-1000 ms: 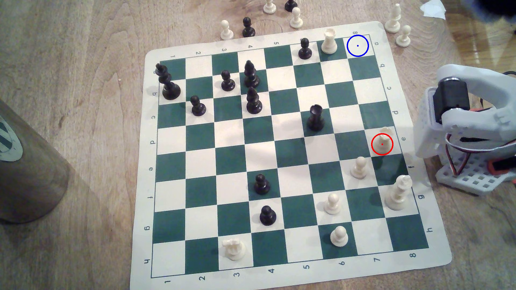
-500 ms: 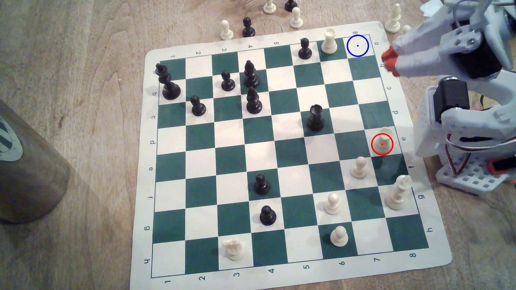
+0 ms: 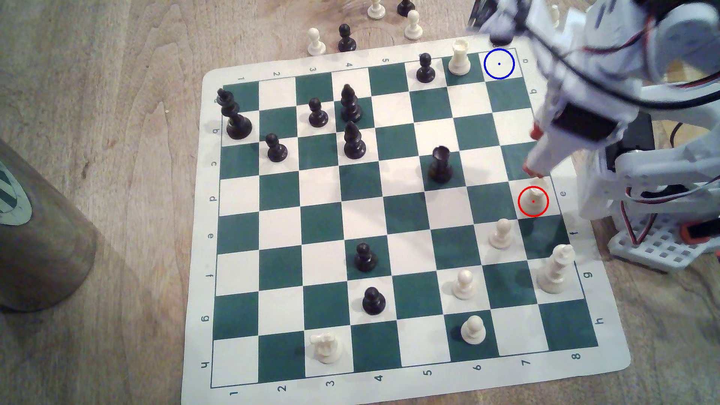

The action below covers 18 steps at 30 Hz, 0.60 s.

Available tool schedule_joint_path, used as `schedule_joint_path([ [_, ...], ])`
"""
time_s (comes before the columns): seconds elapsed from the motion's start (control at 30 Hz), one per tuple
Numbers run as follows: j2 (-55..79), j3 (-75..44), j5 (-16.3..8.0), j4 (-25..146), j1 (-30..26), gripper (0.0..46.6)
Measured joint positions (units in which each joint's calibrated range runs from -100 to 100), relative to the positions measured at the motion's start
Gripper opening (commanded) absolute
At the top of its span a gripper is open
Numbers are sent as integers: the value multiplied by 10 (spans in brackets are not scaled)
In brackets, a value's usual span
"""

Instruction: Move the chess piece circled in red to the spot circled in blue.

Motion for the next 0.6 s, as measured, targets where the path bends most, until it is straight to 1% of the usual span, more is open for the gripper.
schedule_joint_path([
  [0.1, 2, 35, 0, -7, -1, 138],
  [0.13, 2, 67, 0, -18, 0, 138],
  [0.2, 2, 81, 0, -25, 0, 139],
  [0.37, 6, 96, 0, -40, 0, 149],
  [0.6, 63, 123, 0, -79, 9, 153],
])
